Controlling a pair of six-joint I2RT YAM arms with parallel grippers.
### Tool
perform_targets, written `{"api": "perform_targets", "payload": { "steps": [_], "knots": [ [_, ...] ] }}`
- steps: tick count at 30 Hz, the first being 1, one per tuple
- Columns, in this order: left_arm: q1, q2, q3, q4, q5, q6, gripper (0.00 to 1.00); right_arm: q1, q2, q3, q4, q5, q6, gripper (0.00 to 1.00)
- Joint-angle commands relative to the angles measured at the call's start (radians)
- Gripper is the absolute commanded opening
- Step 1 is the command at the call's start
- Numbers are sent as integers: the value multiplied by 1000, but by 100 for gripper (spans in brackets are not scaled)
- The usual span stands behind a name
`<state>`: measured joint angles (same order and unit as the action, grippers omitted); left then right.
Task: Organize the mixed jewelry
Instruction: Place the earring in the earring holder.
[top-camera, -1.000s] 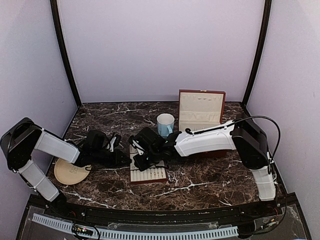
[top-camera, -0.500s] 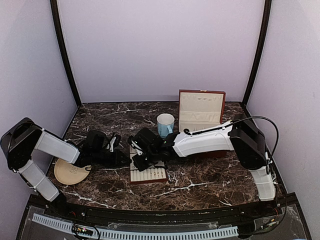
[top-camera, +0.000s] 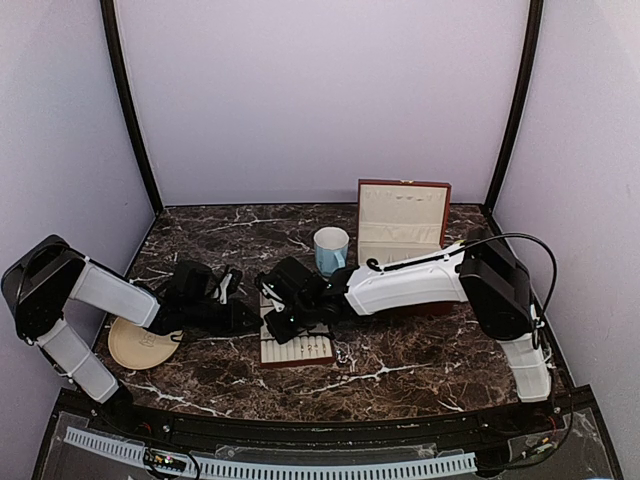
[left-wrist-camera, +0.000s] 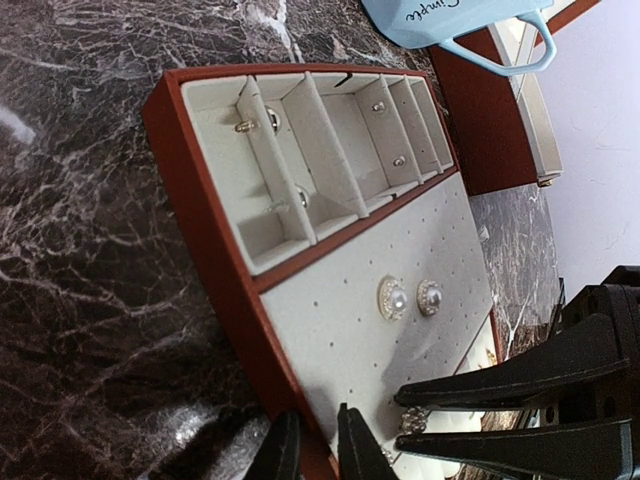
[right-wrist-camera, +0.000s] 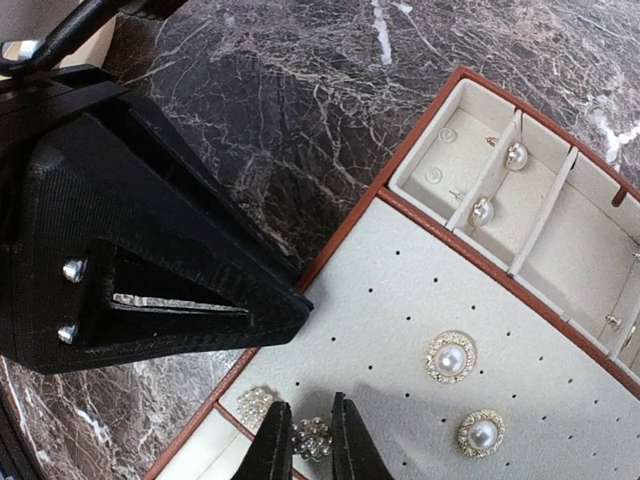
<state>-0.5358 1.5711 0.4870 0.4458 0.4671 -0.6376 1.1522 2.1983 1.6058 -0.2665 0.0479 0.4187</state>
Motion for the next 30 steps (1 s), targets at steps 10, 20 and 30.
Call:
{"api": "perform_targets", "payload": {
  "steps": [10,20,30],
  "knots": [
    [0,5,-17,25,25,-5,16,30,13,-17,-11,8,-27,19],
    [1,-3,-17,23,24,-7,16,29,-30,6,-20,29,-25,37],
    [1,-6,-21,27,24,-12,16,16,-66,11,-27,49,9,58]
  ]
}}
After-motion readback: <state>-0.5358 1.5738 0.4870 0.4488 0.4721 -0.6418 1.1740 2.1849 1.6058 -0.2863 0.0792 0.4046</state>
